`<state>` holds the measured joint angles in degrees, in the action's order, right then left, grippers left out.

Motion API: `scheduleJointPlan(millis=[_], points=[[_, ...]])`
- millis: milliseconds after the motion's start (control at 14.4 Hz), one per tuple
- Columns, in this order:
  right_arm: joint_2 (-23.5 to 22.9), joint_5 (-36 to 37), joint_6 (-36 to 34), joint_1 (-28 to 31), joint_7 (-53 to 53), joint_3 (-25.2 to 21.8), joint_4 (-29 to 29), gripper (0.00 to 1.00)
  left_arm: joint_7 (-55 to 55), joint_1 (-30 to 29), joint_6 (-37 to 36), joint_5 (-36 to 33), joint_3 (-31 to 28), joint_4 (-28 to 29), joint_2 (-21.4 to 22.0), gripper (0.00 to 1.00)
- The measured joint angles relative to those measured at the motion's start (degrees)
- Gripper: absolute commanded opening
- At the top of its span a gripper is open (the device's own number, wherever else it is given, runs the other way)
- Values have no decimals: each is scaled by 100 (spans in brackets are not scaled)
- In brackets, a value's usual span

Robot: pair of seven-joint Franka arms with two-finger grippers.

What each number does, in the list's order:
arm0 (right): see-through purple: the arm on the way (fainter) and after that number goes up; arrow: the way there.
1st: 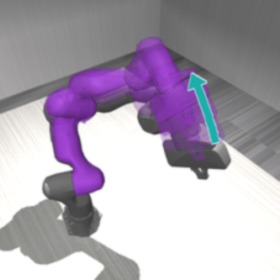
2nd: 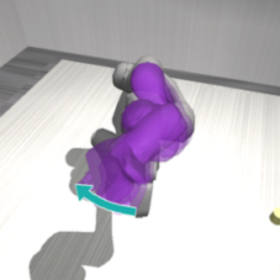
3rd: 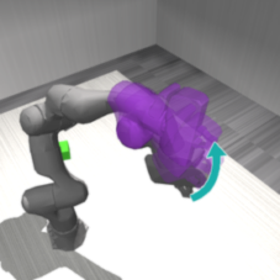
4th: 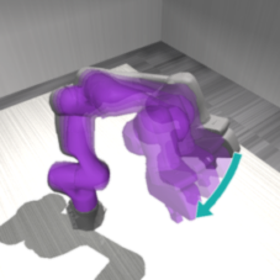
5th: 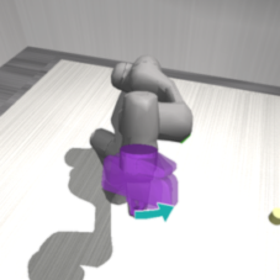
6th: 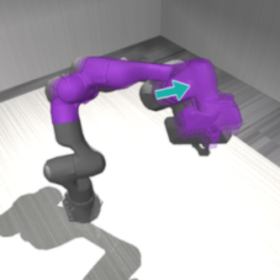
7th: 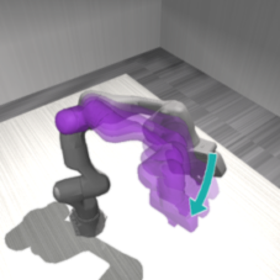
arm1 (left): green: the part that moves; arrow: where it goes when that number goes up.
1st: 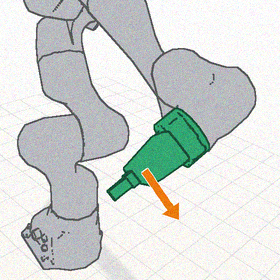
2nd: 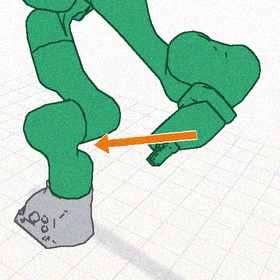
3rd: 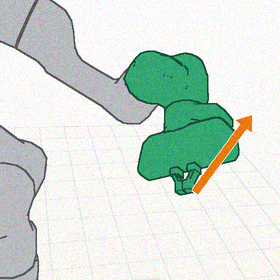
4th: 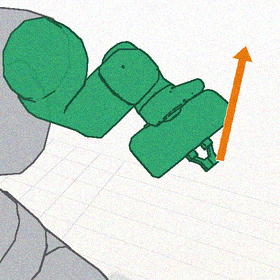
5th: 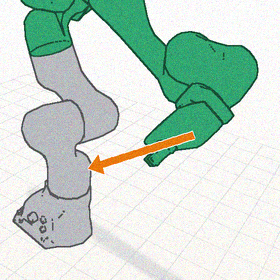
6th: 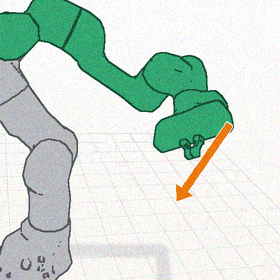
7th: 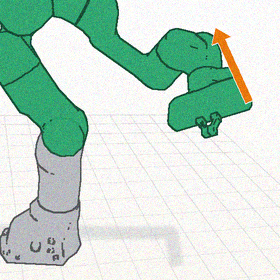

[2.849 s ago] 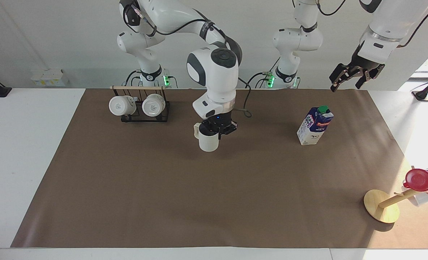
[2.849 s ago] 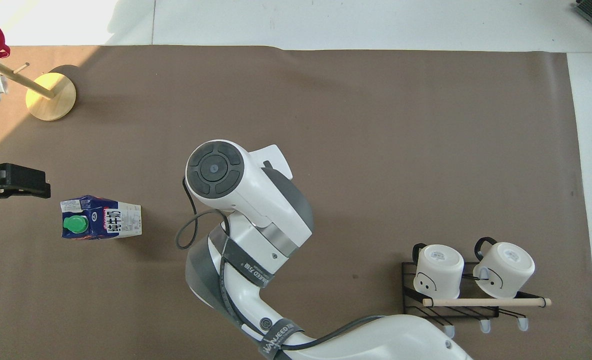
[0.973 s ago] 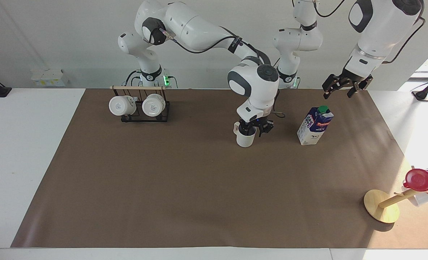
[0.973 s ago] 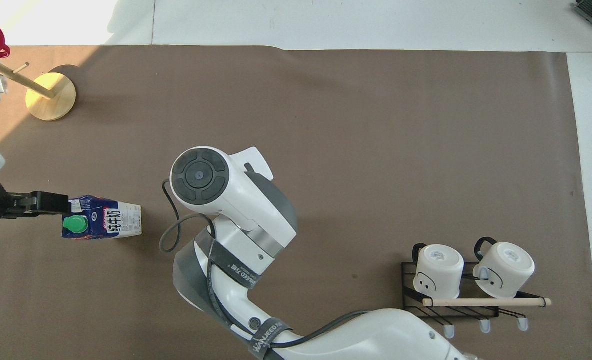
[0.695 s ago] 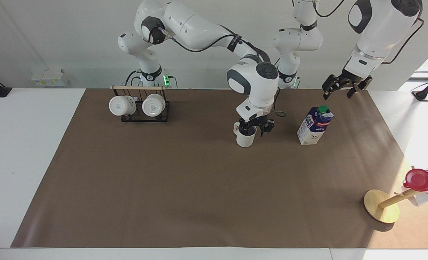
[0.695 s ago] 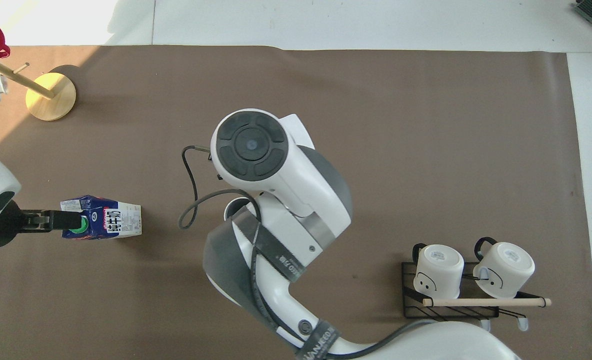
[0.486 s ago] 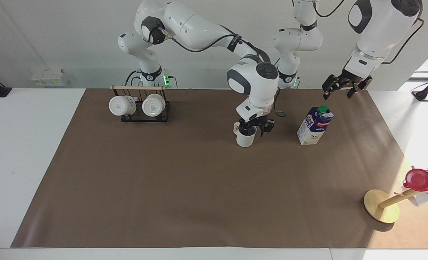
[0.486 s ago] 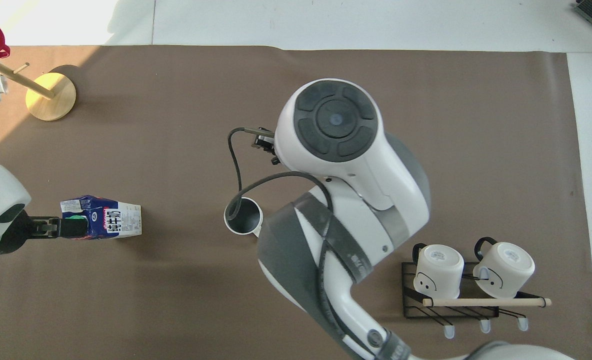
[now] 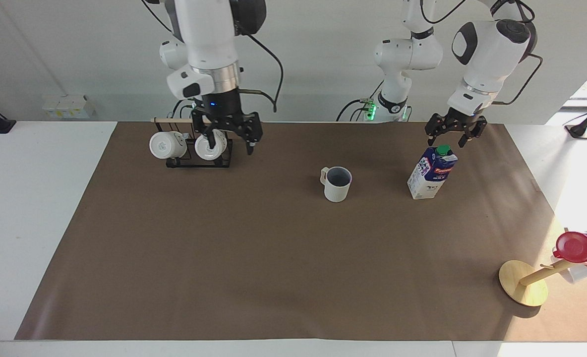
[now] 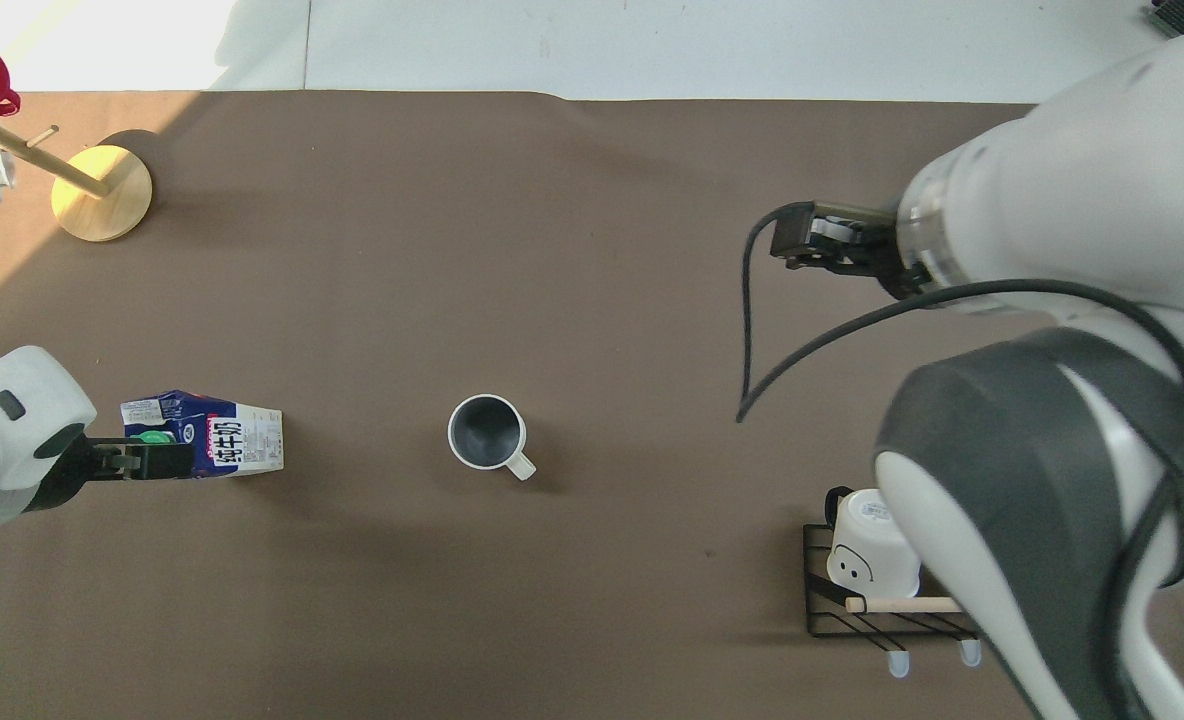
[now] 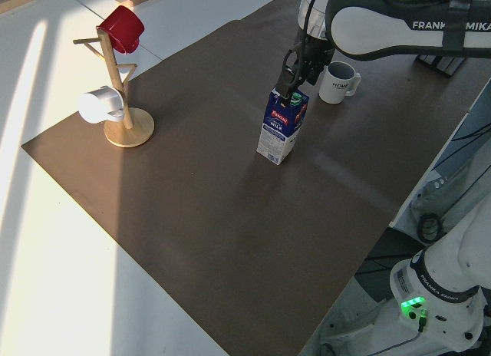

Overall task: Place cup and milk on table
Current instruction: 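Open the right gripper and withdraw it from the mug, then carry the milk carton with the left gripper beside the mug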

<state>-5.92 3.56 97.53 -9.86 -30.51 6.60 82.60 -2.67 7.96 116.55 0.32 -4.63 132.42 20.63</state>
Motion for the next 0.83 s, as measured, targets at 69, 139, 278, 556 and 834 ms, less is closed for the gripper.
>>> scheduleJointPlan(millis=[69, 139, 278, 556, 834], points=[[98, -3, -153, 265, 410, -5, -3, 100, -39, 0, 105, 0, 1, 74, 0, 100], [176, -5, -302, 447, 741, -14, -11, 100, -93, 0, 190, 0, 1, 129, 0, 98], [327, -6, -592, 693, 1203, -27, -50, 100, -173, 0, 319, 0, -1, 236, -1, 83], [556, 5, -1130, 978, 1848, -50, -122, 100, -208, 0, 363, 0, -1, 283, -1, 57], [595, -3, -1474, 995, 1891, -36, -142, 100, -224, 0, 395, 0, 4, 282, 15, 48]])
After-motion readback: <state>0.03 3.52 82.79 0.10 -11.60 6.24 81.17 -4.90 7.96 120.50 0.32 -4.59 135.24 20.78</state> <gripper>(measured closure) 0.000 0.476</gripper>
